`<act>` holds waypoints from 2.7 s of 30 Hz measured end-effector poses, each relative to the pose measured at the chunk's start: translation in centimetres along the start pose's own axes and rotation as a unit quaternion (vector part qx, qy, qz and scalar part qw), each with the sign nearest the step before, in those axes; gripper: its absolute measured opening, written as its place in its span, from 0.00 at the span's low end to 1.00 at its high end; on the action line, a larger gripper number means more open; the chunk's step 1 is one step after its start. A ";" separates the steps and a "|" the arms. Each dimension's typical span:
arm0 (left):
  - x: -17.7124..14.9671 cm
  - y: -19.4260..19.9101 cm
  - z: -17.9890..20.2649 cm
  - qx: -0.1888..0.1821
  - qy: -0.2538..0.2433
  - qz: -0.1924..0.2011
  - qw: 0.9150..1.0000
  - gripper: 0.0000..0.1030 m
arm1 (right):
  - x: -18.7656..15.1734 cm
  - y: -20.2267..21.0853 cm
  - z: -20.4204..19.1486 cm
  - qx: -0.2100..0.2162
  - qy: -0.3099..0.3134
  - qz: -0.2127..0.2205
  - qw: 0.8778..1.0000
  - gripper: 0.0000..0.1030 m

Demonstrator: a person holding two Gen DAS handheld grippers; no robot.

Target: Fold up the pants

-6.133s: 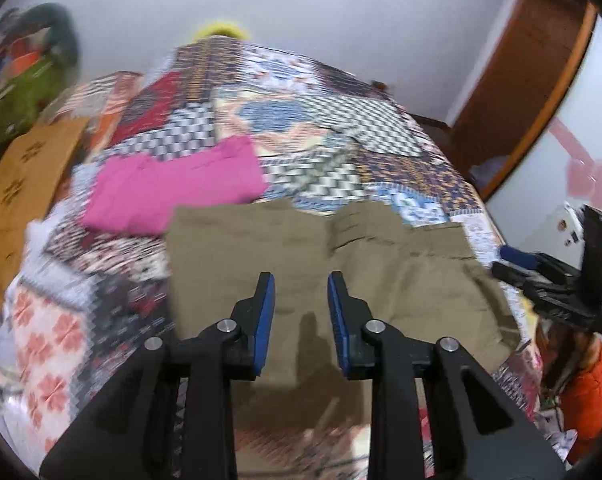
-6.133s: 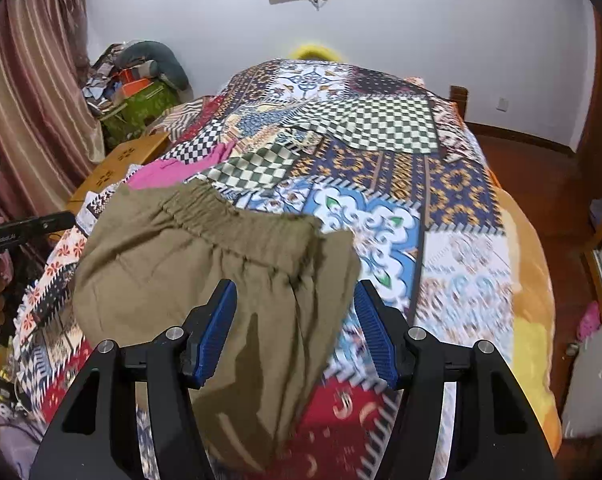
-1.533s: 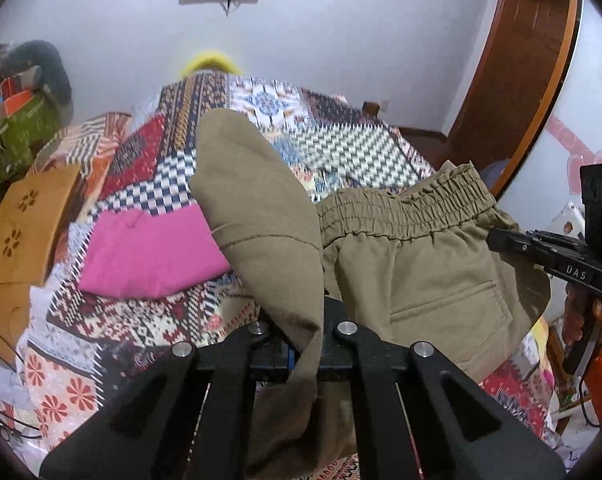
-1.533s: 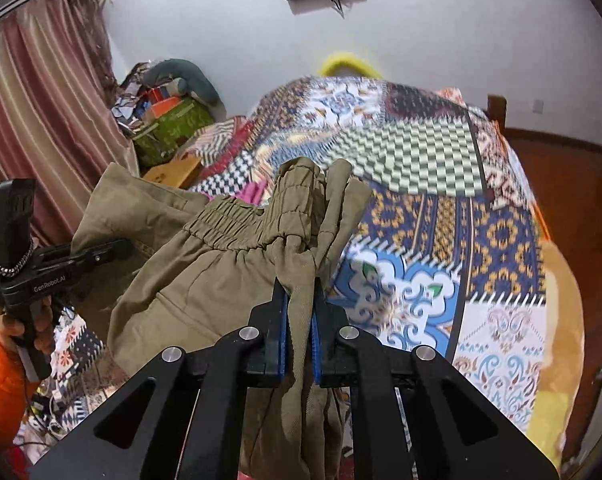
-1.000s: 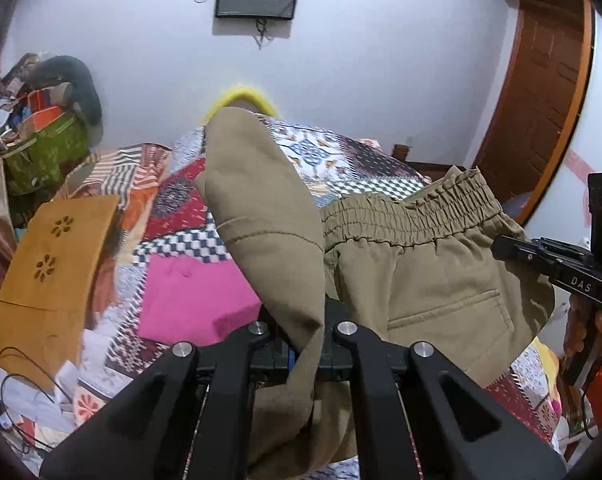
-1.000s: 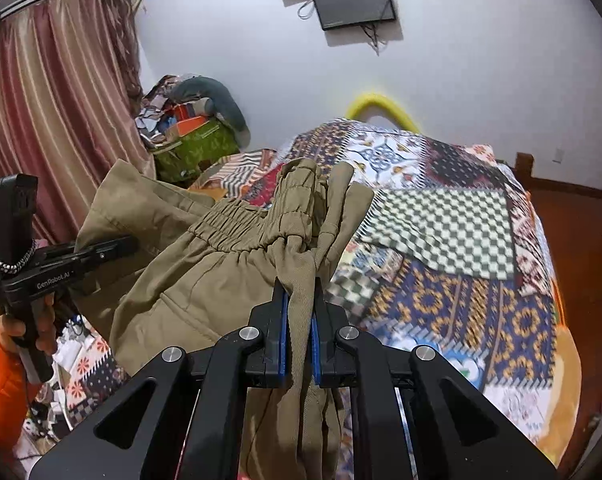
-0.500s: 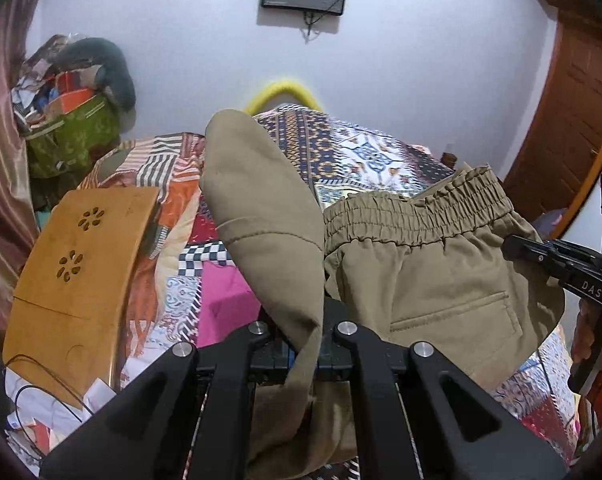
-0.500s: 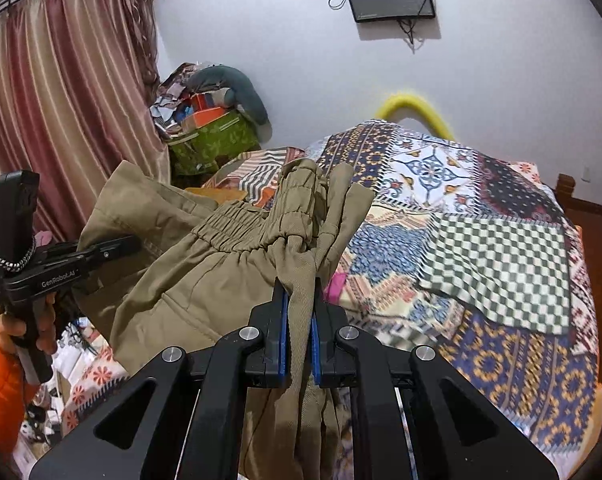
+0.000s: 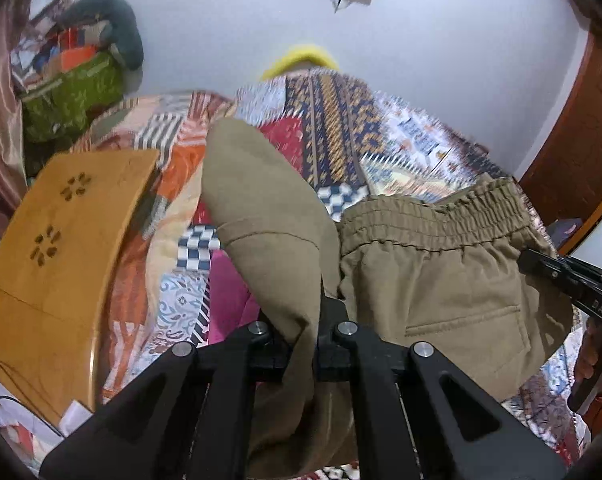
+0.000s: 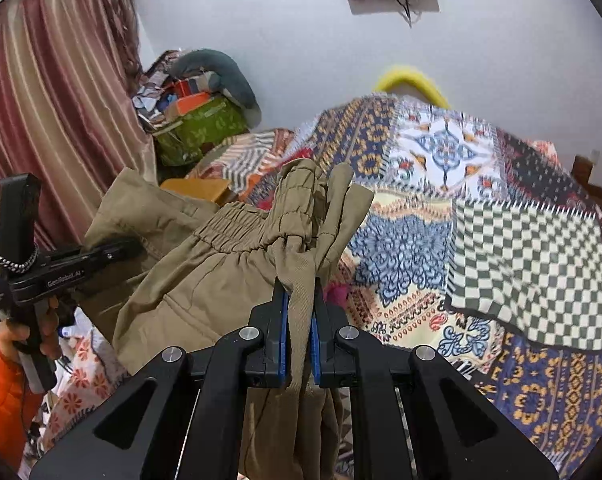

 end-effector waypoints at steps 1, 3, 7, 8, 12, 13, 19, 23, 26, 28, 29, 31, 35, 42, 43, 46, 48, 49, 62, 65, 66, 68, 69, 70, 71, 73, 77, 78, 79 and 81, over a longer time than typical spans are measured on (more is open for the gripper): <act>-0.3 -0.9 -0.4 0.000 0.003 -0.008 1.000 0.05 | -0.3 -0.8 0.4 -0.006 0.000 -0.008 1.000 0.08; -1.3 -2.9 -1.2 0.000 0.013 -0.029 1.000 0.06 | -0.8 -1.8 1.0 -0.012 -0.003 -0.022 1.000 0.08; -3.5 -5.6 -2.3 0.013 0.034 -0.056 0.998 0.08 | -2.3 -3.9 2.3 -0.038 0.004 -0.048 0.998 0.08; -4.1 -6.1 -2.5 0.014 0.035 -0.061 0.997 0.09 | -2.5 -4.1 2.6 -0.045 0.009 -0.052 0.998 0.08; -5.1 -6.5 -2.9 0.014 0.049 -0.066 0.997 0.21 | -3.0 -4.4 3.4 -0.060 0.005 -0.070 0.996 0.13; -5.2 -6.4 -3.2 0.012 0.055 -0.063 0.996 0.22 | -3.0 -4.3 3.5 -0.060 0.001 -0.072 0.996 0.15; -5.1 -4.5 -3.3 0.036 0.054 -0.065 0.996 0.23 | -3.3 -3.6 2.8 -0.087 0.017 -0.082 0.993 0.26; -4.8 -2.2 -2.5 0.054 0.029 -0.064 0.996 0.23 | -3.1 -2.2 2.2 -0.092 0.019 -0.082 0.992 0.29; -4.2 0.7 -1.4 0.064 0.013 -0.047 0.997 0.23 | -2.8 -0.4 1.5 -0.081 0.017 -0.073 0.994 0.30; -3.7 2.8 -0.6 0.066 0.003 -0.029 0.997 0.23 | -2.4 0.9 0.9 -0.075 0.014 -0.062 0.995 0.30; -3.4 3.7 -0.2 0.064 0.001 -0.020 0.998 0.23 | -2.1 1.8 0.5 -0.071 0.014 -0.053 0.996 0.30; -2.7 6.3 0.8 0.058 -0.004 0.003 0.998 0.23 | -1.7 3.8 -0.4 -0.062 0.016 -0.034 0.997 0.30; -1.3 12.2 3.5 0.055 -0.020 0.057 0.997 0.25 | -1.0 7.6 -2.3 -0.051 0.029 0.002 0.998 0.30; -0.7 21.8 8.2 0.057 -0.044 0.147 0.987 0.32 | -0.6 15.7 -6.1 -0.013 0.055 0.080 0.995 0.30; -0.8 23.0 8.8 0.054 -0.045 0.160 0.985 0.34 | -0.8 16.9 -6.7 -0.009 0.059 0.091 0.994 0.30; -1.5 26.5 10.4 0.052 -0.044 0.191 0.979 0.36 | -1.9 20.5 -8.3 0.011 0.068 0.126 0.990 0.30; -2.1 28.3 11.4 0.056 -0.045 0.207 0.976 0.36 | -2.8 22.5 -9.1 0.027 0.068 0.144 0.987 0.30; -2.5 29.1 11.9 0.058 -0.046 0.214 0.974 0.36 | -3.4 23.6 -9.6 0.036 0.070 0.154 0.985 0.30; -7.8 37.3 16.7 0.078 -0.047 0.287 0.954 0.56 | -8.9 29.9 -13.3 0.056 0.106 0.234 0.965 0.47; -8.6 38.1 17.4 0.083 -0.045 0.297 0.950 0.75 | -9.6 30.6 -13.5 0.060 0.099 0.250 0.961 0.61; -8.7 38.3 17.6 0.084 -0.045 0.299 0.949 0.81 | -9.7 30.7 -13.5 0.056 0.099 0.255 0.960 0.63; -9.0 38.8 17.9 0.088 -0.046 0.302 0.948 0.86 | -9.9 31.1 -13.6 0.051 0.095 0.263 0.959 0.76; -9.1 39.0 18.1 0.088 -0.048 0.304 0.947 0.88 | -9.9 31.2 -13.5 0.051 0.093 0.266 0.958 0.78; -9.2 39.1 18.2 0.089 -0.048 0.305 0.947 0.91 | -9.9 31.3 -13.5 0.052 0.091 0.267 0.958 0.79; -9.3 39.2 18.2 0.092 -0.047 0.306 0.946 0.92 | -9.9 31.4 -13.4 0.049 0.088 0.268 0.958 0.80; -9.4 39.3 18.3 0.101 -0.047 0.309 0.944 0.96 | -9.9 31.5 -13.4 0.040 0.086 0.270 0.958 0.82; -9.7 39.2 18.7 0.108 -0.048 0.313 0.942 0.97 | -10.2 31.8 -13.4 0.033 0.084 0.270 0.959 0.90; -9.8 39.2 18.7 0.110 -0.048 0.313 0.942 0.98 | -10.1 31.8 -13.4 0.030 0.084 0.272 0.958 0.90; -9.8 39.2 18.7 0.112 -0.048 0.314 0.942 1.00 | -10.3 31.8 -13.4 0.027 0.084 0.273 0.958 0.93; -9.9 39.1 18.9 0.119 -0.048 0.312 0.941 1.00 | -10.4 32.0 -13.4 0.020 0.085 0.277 0.957 0.99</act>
Point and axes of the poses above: each gripper's, at about its wrist camera, not at the fingertips, and y roughly against the way its jaws point, z to its right, x to its top, the point moved 3 cm from there along -y, roughly the way its jaws point, and after that the axes turned 14 degrees about -y, right-handed, at the moved point
